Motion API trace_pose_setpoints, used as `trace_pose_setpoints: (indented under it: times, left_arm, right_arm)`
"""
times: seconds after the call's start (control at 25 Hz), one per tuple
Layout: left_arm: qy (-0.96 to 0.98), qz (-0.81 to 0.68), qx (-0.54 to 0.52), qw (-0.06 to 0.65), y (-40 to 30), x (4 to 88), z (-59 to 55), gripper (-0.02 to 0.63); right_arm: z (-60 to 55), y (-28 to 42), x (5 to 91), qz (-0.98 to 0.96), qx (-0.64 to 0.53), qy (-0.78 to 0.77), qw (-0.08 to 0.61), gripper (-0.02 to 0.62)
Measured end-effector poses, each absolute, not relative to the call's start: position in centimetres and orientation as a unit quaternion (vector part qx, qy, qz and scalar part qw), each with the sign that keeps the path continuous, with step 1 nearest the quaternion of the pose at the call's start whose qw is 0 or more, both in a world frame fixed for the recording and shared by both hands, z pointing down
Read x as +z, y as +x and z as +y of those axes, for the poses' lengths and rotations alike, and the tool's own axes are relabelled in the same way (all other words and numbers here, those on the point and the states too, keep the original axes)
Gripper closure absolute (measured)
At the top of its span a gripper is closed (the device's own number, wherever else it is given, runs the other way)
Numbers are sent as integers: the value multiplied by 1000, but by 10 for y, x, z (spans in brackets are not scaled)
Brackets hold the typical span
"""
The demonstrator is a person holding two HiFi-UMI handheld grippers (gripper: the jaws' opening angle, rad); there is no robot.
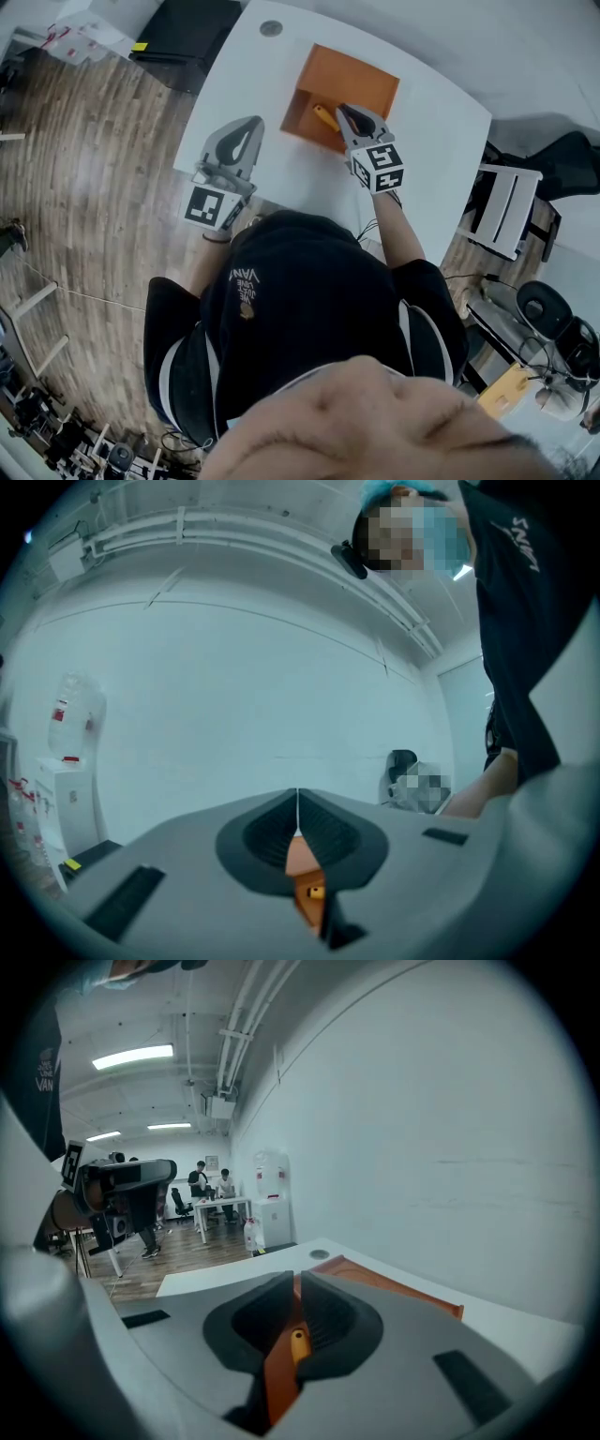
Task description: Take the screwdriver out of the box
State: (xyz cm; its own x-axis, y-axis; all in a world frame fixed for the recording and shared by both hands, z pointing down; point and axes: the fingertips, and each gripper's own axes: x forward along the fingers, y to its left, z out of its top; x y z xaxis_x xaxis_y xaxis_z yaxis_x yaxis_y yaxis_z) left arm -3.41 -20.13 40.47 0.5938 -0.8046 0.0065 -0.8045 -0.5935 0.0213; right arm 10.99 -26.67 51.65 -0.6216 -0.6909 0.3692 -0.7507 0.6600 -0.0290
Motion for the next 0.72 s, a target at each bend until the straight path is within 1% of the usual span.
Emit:
trace_pose_setpoints:
  times: [0.6,0.68,0.72]
  left_arm:
    - [891,-454,-1,12,-34,403,-197,591]
    - [891,-454,0,13,-34,404,-197,591]
    - [891,-454,0,13,-34,404,-198,591]
  right_arm:
    - [-266,107,570,-888,129,371,240,581]
    - [-267,108,575,-886,138,368,247,572]
    - [-267,108,579,-885,143,366,251,553]
